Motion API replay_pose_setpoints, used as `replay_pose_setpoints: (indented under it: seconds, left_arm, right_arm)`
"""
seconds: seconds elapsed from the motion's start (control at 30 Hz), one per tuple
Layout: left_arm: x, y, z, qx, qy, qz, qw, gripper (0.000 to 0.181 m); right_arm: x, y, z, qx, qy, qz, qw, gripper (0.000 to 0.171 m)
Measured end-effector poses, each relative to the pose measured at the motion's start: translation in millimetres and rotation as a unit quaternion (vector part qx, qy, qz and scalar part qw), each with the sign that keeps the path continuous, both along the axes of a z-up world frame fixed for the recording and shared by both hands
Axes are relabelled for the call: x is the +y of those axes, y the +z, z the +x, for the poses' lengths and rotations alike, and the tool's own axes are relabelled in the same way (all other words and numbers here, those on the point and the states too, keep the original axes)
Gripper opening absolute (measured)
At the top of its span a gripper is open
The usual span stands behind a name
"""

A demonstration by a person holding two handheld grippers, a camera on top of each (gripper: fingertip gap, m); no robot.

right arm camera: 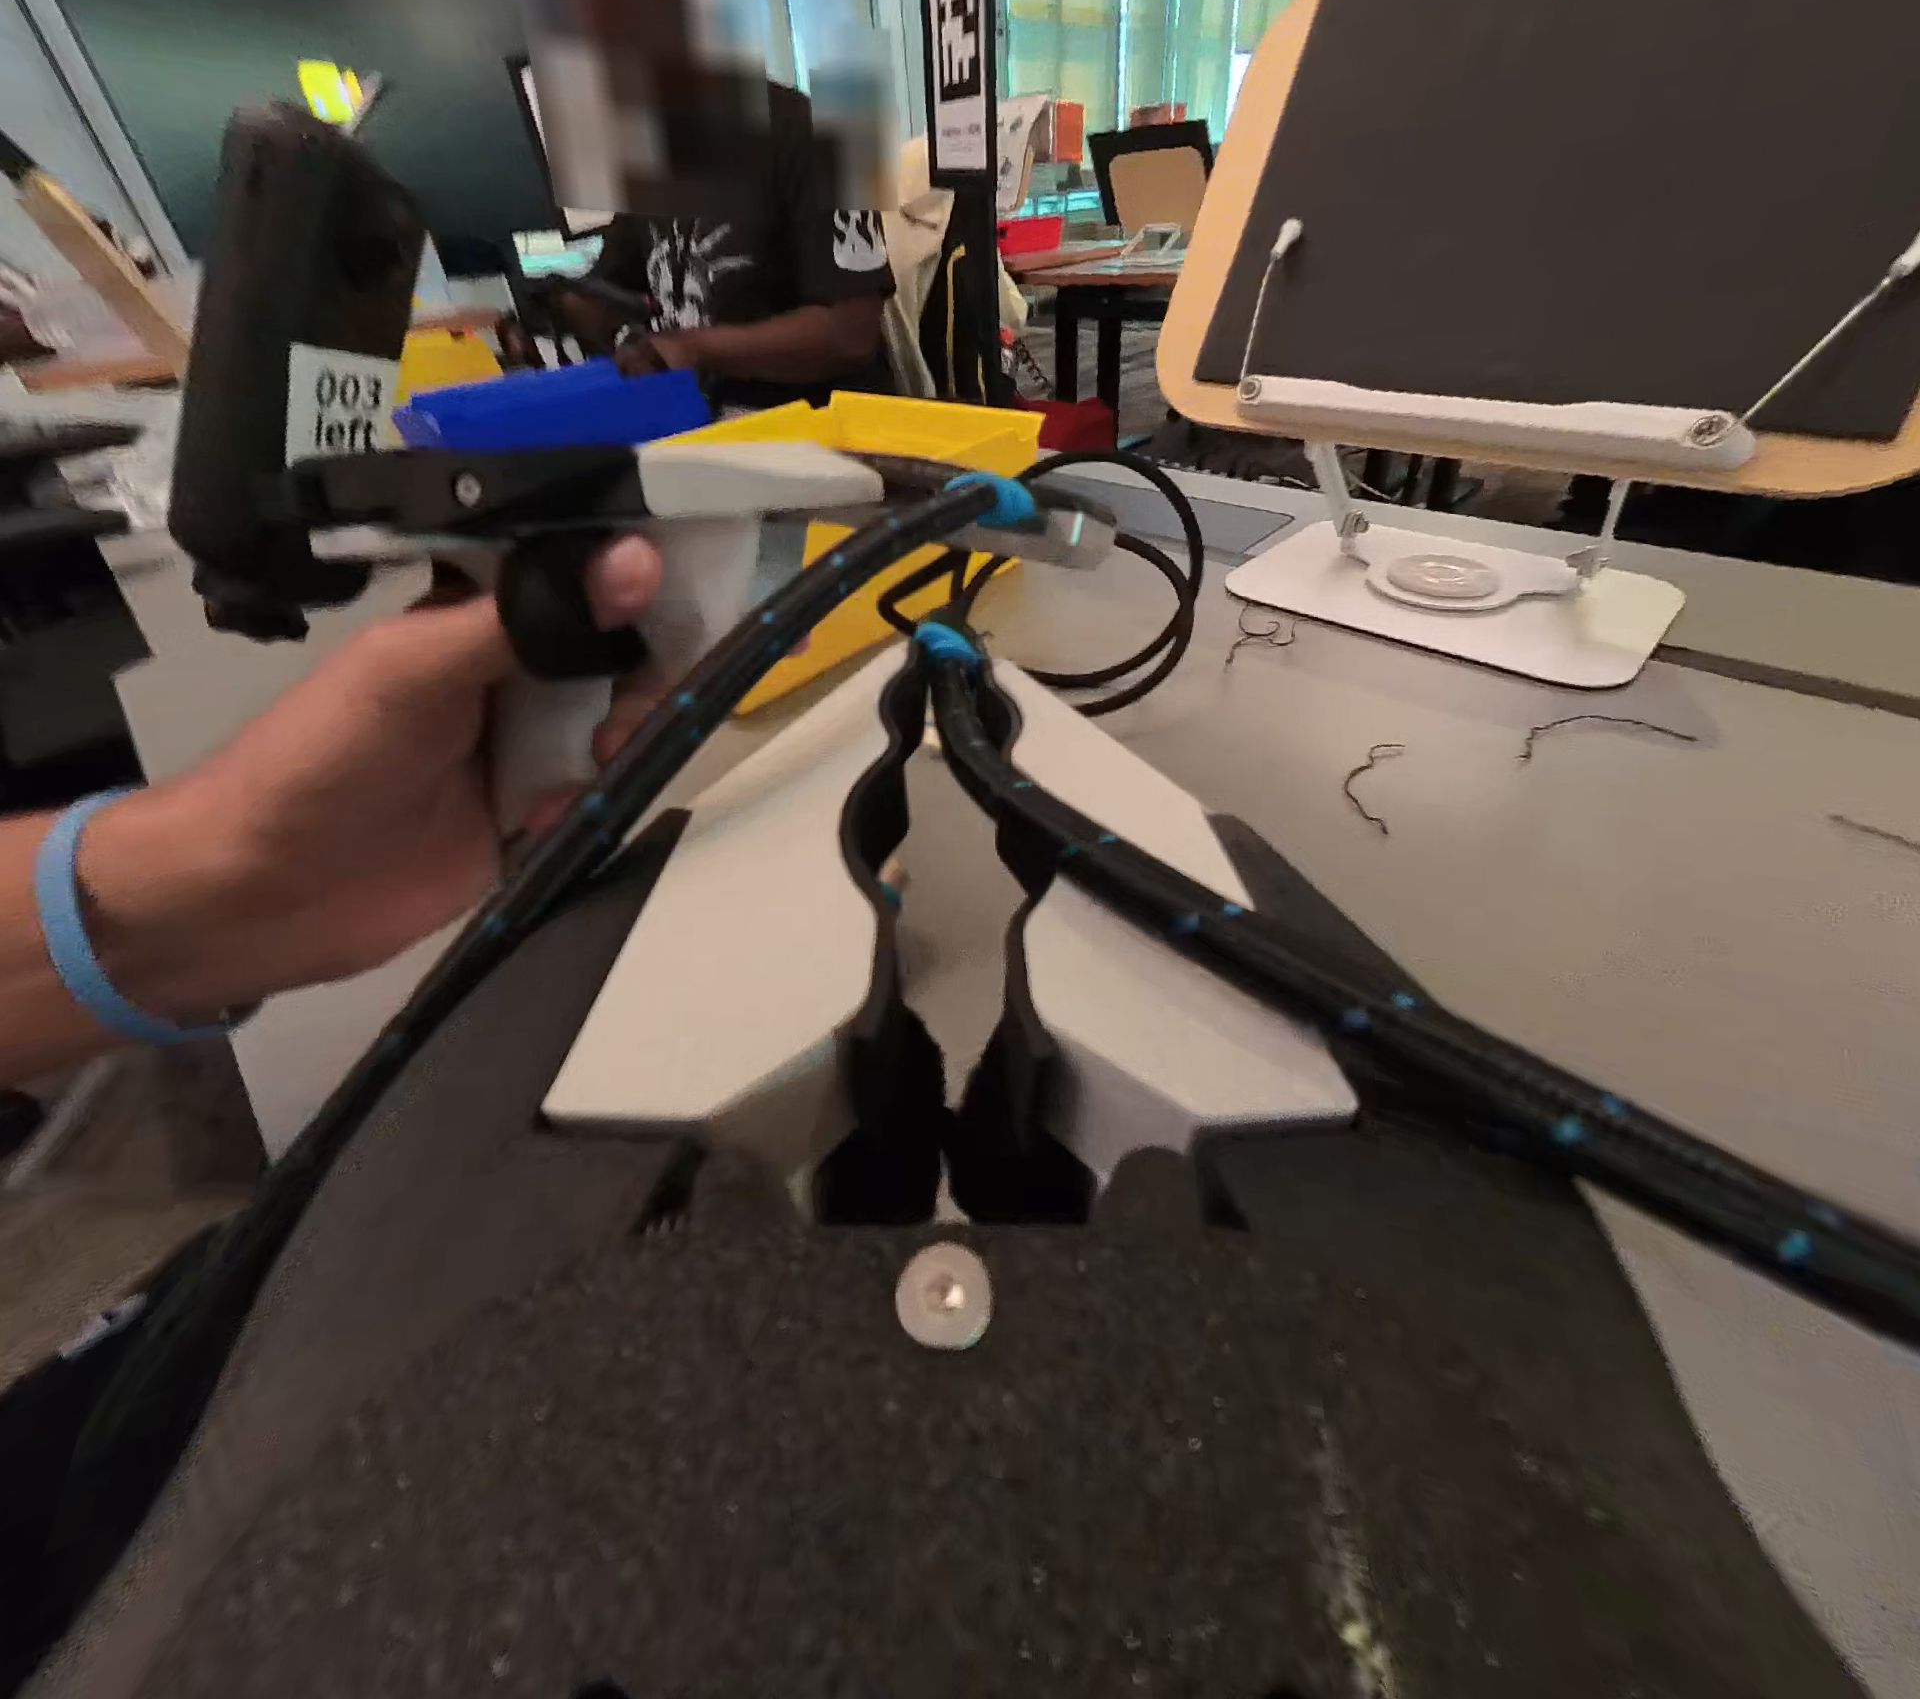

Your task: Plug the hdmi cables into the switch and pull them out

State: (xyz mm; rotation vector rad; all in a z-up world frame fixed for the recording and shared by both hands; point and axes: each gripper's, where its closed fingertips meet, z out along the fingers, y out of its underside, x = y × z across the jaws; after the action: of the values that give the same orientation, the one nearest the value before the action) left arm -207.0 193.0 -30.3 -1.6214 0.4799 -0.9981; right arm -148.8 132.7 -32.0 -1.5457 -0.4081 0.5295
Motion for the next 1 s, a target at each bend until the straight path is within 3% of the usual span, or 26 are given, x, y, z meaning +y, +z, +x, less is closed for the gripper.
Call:
replay_pose_setpoints:
  seconds: [0.4, 0.73, 1.0]
  left_arm:
    - [-9, -13, 23, 0.019, 0.004, 0.014, 1.000, 0.052]
    - [-21, -14, 28, 0.007, -0.097, -0.033, 0.995, 0.050]
    - [-8, -20, 19, 0.028, -0.090, -0.051, 0.994, 0.050]
  right_arm:
    - [-3, 9, 12, 0.098, 0.020, 0.019, 0.995, 0.008]
    - [2, -2, 31, -0.004, -0.024, 0.032, 0.999, 0.008]
    - [-2, 6, 52, -0.017, -0.010, 0.064, 0.998, 0.008]
